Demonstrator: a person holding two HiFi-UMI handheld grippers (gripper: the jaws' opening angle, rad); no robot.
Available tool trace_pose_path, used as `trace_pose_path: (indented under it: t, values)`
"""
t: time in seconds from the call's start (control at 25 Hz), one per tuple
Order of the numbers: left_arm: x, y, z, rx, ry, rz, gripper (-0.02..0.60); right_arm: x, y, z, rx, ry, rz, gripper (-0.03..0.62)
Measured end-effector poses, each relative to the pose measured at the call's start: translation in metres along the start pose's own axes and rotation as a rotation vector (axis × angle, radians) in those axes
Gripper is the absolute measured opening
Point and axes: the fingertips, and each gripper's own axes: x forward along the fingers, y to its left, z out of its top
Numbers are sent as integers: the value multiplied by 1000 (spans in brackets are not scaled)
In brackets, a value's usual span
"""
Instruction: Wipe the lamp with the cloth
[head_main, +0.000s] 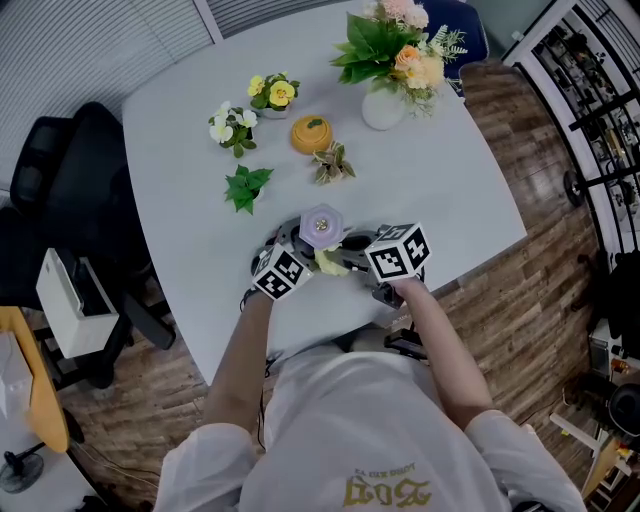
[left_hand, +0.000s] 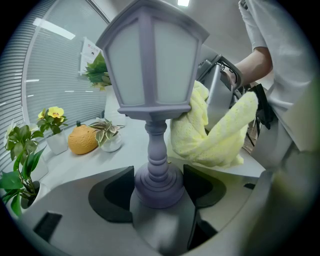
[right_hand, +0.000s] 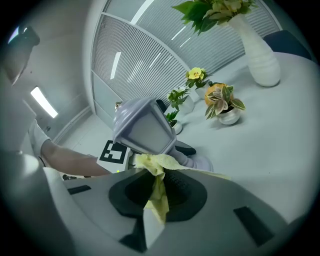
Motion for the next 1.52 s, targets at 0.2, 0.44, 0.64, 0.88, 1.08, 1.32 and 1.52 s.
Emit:
trace_pose_path:
  t: [0.2,0.44,0.64,0.88,1.08,1.32,1.52]
  values:
    - [-1,0,1,0,0,-1,299,2,-5,0,-11,22,-2,54]
    - [0,1,1,1,-2,0,299,5,-13,0,-30,54,-17,54]
    - [0,0,0,1,-2,0,299,9,-17,-2,-21,65,-14,53]
    - [0,0,1,2,-2,-1,299,13,-19,-3,-16,77,-5,52]
    - [1,0,0,1,-2,-1,299,17,-21,-4,-14,87,3,54]
    - [1,0,-1,1,1,-1,299,17,-25,-6,1,89,17,54]
    - [1,0,0,1,2,-2,299,15,-29,-8,8,82,2,52]
